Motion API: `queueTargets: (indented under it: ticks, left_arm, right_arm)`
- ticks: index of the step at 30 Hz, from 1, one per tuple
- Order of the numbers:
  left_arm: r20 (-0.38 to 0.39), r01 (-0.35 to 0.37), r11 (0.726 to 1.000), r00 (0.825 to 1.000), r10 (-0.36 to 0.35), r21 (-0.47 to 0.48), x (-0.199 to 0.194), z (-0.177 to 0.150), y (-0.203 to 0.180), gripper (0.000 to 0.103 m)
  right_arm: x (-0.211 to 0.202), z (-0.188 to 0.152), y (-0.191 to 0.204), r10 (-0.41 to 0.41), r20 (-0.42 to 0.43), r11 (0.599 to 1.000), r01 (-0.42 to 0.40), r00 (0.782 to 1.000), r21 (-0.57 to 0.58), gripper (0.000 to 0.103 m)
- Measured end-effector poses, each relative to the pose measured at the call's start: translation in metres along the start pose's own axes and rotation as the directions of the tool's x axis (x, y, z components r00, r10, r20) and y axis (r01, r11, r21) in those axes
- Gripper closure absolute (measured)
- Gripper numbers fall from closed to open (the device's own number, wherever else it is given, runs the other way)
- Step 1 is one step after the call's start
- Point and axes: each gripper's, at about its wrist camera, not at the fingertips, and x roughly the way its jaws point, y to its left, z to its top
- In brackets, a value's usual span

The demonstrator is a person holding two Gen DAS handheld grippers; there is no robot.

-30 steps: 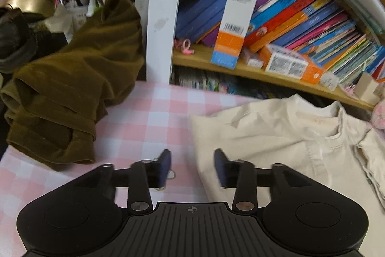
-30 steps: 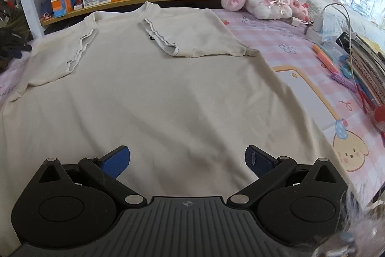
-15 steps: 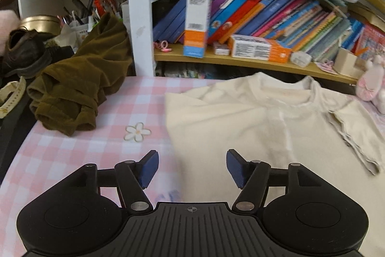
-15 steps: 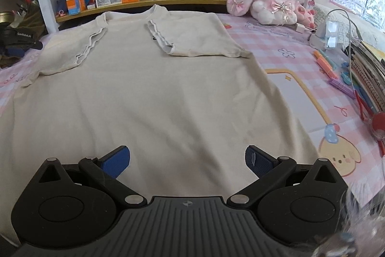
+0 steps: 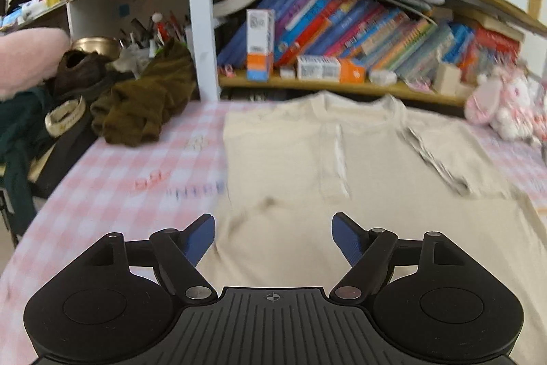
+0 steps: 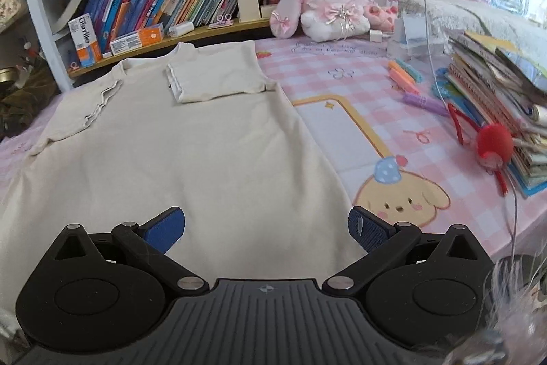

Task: Fold clothes

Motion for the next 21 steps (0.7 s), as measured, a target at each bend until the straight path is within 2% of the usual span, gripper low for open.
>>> queueTargets:
  ticks: [8,15,21]
  left_arm:
    - [-0.028,-0.027,0.996,0.999,0.030,0.081,-0.056,-0.052,-0.028,0.023]
    - [-0.057,-0.039,0.998,0.998,0.041,0.044,-0.089,-0.084,-0.034,0.023]
    - [-0.066,-0.043,0.999,0.997,0.044,0.011,-0.111,-0.105,-0.033,0.020]
  right_arm:
    - [-0.009,-0.018,-0.028,0.018,-0.050,1.000,-0.018,0.999,0.000,0.002]
    - [-0.022,-0.028,-0.045,0.018,-0.033,1.000,-0.019,0.999,-0.011,0.002]
    - [-0.031,-0.037,-0.055,0.025,-0.051,1.000,-0.026,0.998,-0.005,0.002]
